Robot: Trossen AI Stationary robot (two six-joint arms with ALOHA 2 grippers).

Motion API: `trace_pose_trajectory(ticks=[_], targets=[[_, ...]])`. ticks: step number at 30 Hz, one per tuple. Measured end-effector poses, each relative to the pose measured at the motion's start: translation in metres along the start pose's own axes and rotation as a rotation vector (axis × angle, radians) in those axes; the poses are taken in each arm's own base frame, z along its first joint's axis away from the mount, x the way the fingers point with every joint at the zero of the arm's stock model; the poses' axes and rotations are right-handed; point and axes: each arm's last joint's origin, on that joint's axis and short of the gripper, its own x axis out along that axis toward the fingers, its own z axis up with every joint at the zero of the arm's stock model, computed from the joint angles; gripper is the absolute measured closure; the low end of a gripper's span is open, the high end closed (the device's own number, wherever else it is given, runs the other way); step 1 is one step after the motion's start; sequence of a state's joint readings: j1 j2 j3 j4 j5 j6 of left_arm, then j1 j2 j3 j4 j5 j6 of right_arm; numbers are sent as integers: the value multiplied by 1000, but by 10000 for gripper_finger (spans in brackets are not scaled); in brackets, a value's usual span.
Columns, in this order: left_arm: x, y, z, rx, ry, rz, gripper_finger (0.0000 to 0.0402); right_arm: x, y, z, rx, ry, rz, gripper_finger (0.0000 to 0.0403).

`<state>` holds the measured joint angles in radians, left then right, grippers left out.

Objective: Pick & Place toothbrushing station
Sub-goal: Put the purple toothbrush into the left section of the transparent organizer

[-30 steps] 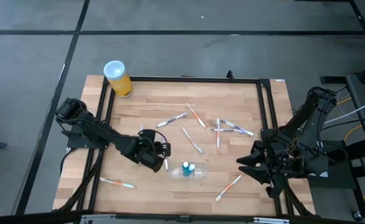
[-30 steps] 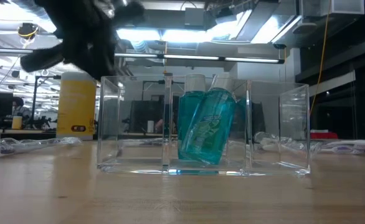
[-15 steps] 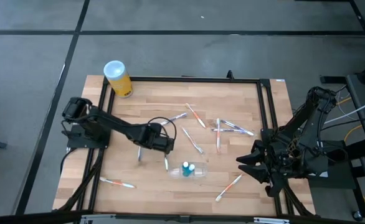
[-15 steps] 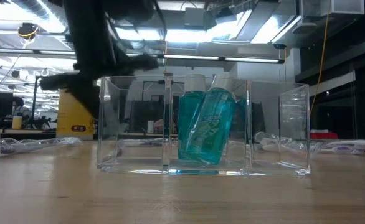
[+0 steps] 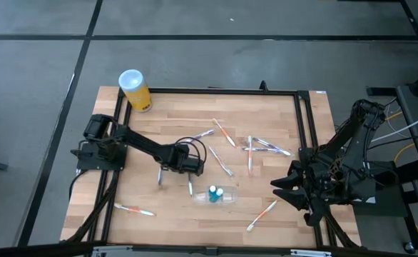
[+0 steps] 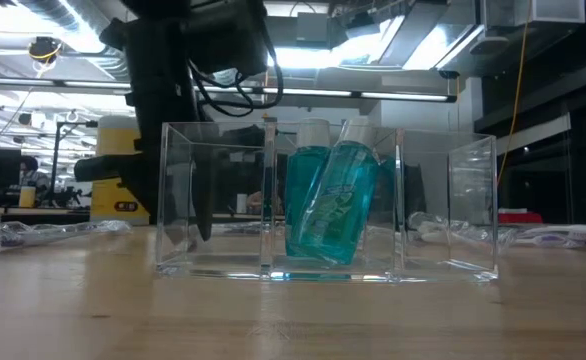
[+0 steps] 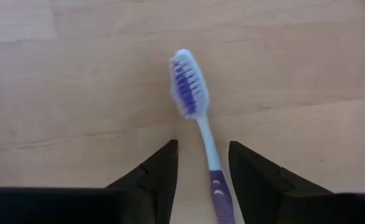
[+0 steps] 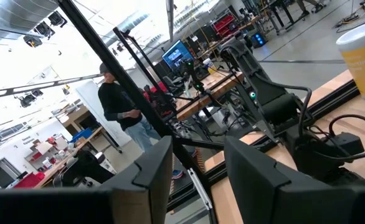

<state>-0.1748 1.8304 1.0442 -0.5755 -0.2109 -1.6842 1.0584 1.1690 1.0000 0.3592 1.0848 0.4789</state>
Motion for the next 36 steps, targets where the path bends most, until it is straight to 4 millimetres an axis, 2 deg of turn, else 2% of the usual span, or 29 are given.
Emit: trace_pose_trajectory(ticks=[6, 14, 22, 30, 36], targets=[[2, 3, 8, -49, -7, 48, 297, 0, 0, 0, -10, 0, 0, 254], [12, 5, 19, -41, 2, 103, 387, -1, 0, 2, -25, -1, 1, 254], [12, 6, 21, -39, -73, 106, 396, -2, 0, 2, -23, 3, 7, 254], [-12, 8, 18, -9, -186, 27, 401, -2, 0, 2, -19, 3, 7, 254], [-37, 2, 1, 8, -170, -115, 401, -2, 0, 2, -18, 3, 7, 254]])
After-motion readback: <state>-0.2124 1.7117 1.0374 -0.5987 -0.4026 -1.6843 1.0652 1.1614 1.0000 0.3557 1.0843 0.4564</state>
